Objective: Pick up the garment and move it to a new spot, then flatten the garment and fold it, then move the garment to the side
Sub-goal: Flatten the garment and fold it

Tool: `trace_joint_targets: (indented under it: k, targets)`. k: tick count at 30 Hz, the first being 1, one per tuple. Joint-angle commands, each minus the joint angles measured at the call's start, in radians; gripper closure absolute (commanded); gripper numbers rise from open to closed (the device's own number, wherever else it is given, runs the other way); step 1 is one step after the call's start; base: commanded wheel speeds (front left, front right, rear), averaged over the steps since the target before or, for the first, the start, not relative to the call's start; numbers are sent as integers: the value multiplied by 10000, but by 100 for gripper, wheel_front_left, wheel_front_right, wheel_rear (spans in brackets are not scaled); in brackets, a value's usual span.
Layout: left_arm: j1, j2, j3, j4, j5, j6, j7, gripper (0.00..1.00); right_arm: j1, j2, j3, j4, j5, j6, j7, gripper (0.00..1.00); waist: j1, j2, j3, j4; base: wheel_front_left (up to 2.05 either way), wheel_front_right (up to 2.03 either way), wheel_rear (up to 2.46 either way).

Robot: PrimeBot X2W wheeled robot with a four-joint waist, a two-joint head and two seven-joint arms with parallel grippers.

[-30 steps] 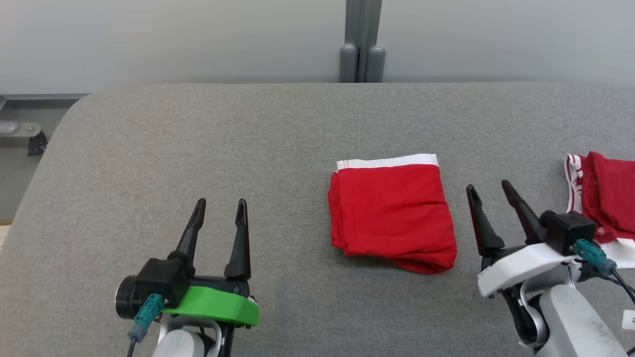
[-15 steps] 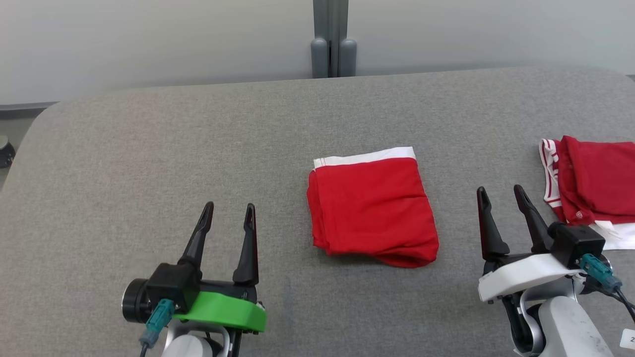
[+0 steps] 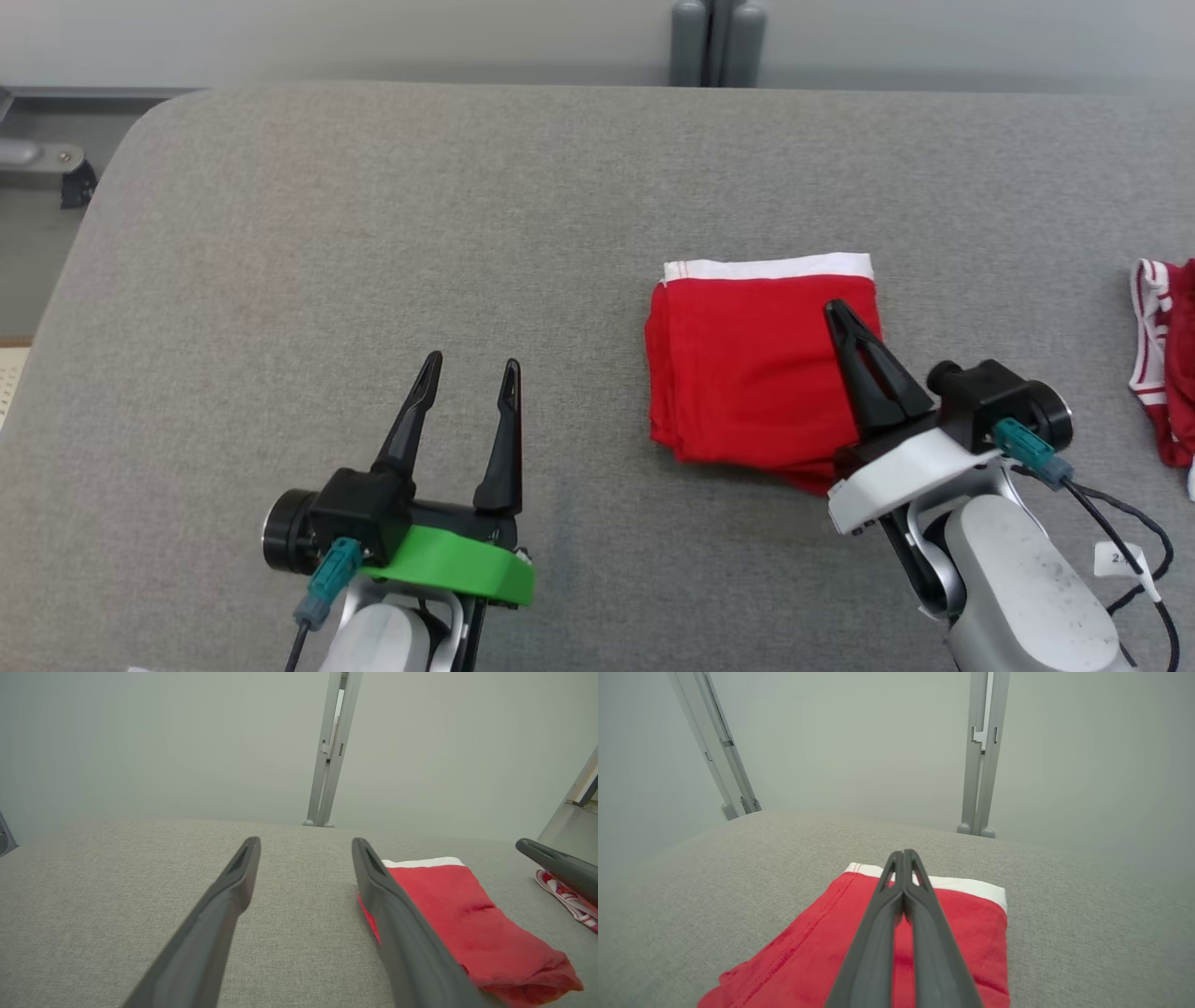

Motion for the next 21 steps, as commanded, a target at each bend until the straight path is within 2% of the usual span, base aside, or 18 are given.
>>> trace_joint_targets:
  k: [1,6,11,16,21]
  targets:
    - [-223,40,-50,-40,-64,69,-27,0,-284,-111,244,251,-57,-3,-24,100,0,0,641,731,0,0,0]
    - [-445,40,-346,-80,-217,185,-27,0,-988,-195,462,1492,65,-3,-24,100,0,0,1010,1435,0,0,0]
    - [-514,39,-542,-106,-326,297,-27,0,-1457,-328,270,2847,-285,-3,-23,100,0,0,1222,1921,0,0,0]
    - [-430,37,-503,-98,-342,343,-27,0,-1531,-287,94,3666,-420,-1,-24,100,0,0,1227,2041,0,0,0]
    - [-379,37,-324,21,-220,319,-27,0,-1398,-211,398,4011,-315,2,-1,100,0,0,1062,1789,0,0,0]
